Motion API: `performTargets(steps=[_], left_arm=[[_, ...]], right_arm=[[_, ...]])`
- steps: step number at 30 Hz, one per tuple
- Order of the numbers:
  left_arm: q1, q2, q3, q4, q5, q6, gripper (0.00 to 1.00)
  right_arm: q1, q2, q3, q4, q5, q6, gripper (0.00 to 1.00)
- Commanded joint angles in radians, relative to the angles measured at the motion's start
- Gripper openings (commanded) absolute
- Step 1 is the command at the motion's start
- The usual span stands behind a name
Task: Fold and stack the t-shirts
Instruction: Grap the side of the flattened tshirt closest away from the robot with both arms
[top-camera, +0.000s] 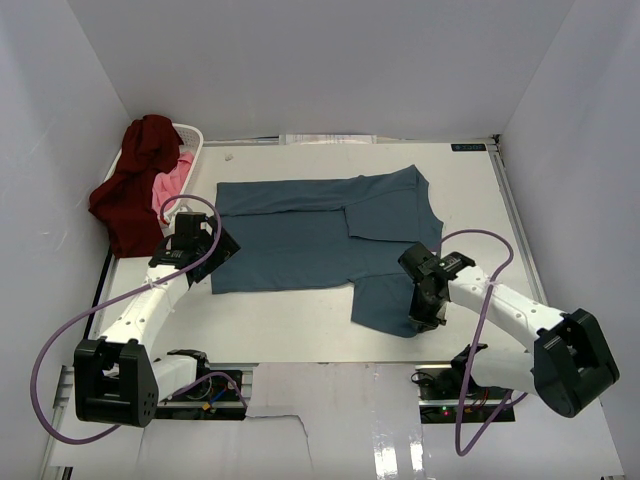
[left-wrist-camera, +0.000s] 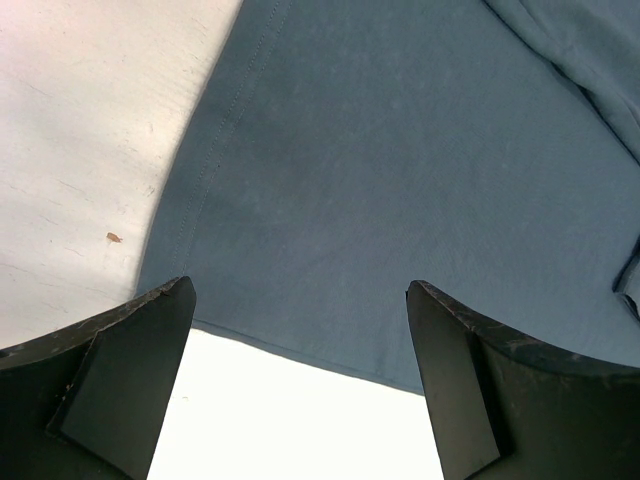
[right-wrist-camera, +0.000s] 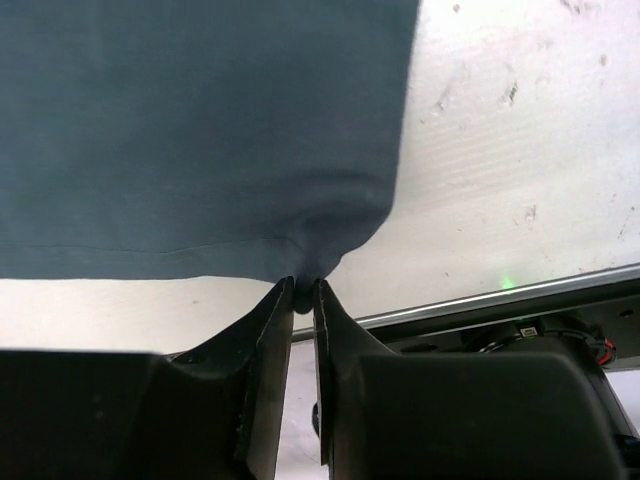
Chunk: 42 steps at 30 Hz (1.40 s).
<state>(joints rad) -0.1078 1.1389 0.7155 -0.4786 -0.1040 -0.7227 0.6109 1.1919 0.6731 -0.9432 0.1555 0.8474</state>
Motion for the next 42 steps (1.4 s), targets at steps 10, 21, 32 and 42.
performTargets(steps=[10,21,32,42], left_arm=[[0.003,-0.013,-0.051,-0.083,-0.054,-0.182,0.96],[0.005,0.11,-0.004,-0.273,-0.221,-0.415,0.85],[0.008,0.16,-0.04,-0.184,-0.131,-0.426,0.4],[0.008,0.177,-0.065,-0.172,-0.115,-0.416,0.49]], right_arm=[[0.006,0.04,0.046,0.06,-0.039,-0.09,0.18],[0.006,0.066,0.063,0.087,-0.05,-0.13,0.18],[0.006,0.058,0.066,0.084,-0.05,-0.136,0.19],[0.004,0.049,0.069,0.078,-0.047,-0.137,0.19]])
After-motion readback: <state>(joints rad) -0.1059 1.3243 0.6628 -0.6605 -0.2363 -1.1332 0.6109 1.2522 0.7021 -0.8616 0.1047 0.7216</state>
